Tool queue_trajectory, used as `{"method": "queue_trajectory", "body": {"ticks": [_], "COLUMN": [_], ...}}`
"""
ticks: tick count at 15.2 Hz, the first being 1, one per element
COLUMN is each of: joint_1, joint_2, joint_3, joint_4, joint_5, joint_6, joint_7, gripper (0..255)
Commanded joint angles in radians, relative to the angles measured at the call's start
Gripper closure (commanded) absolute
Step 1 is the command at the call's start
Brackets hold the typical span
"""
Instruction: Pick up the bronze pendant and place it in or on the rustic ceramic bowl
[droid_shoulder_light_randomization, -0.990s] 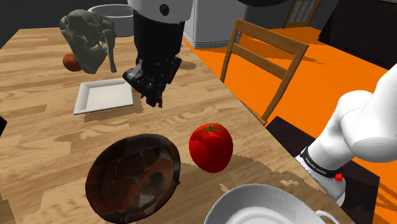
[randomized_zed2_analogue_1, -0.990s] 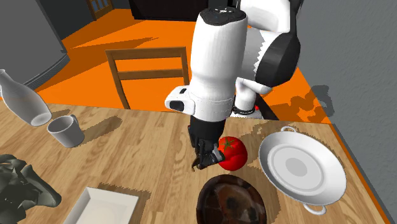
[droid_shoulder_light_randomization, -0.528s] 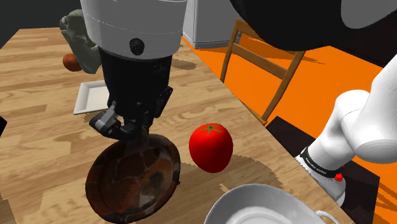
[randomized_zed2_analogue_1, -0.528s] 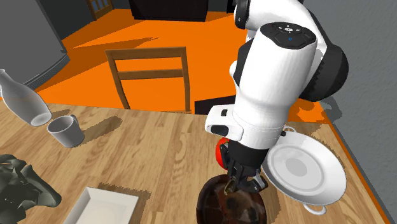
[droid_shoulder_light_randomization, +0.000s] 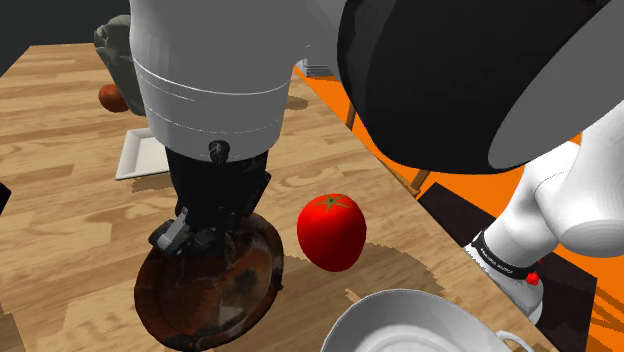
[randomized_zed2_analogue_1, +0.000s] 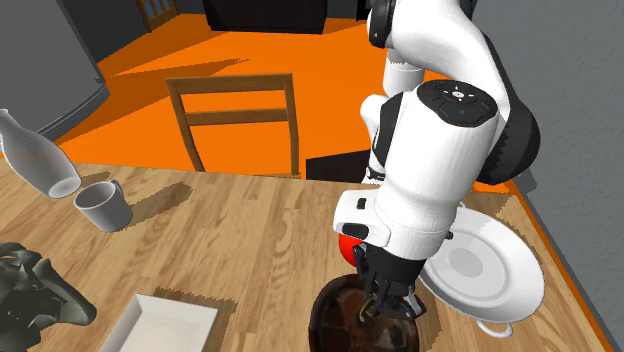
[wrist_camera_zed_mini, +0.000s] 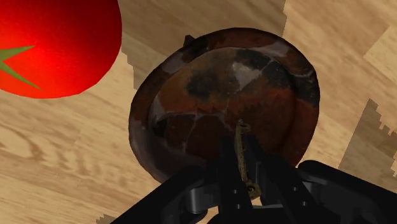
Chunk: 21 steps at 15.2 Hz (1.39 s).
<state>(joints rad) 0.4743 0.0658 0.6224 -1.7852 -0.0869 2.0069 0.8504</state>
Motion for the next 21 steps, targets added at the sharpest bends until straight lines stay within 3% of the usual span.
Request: {"method": "queue_trajectory", "body": {"ticks": [1,11,12,17,21], "joint_1": [-0.001,0.0,0.0,0.0,-0.006], "joint_2": [0.002,0.007,0.007,0.007,-0.037], "joint_3": [-0.001,-0.001,-0.001,-0.001,-0.001], "joint_4": [-0.025,-0.055,-0.055,-0.055,0.025], "joint_5": [-0.002,-0.007,-0.007,-0.007,0.026], "joint_6": [0.027,0.061,0.061,0.061,-0.054], "joint_7": [0.001,0.006,0.006,0.006,-0.016], "gripper": [255,255,0,0,0]}}
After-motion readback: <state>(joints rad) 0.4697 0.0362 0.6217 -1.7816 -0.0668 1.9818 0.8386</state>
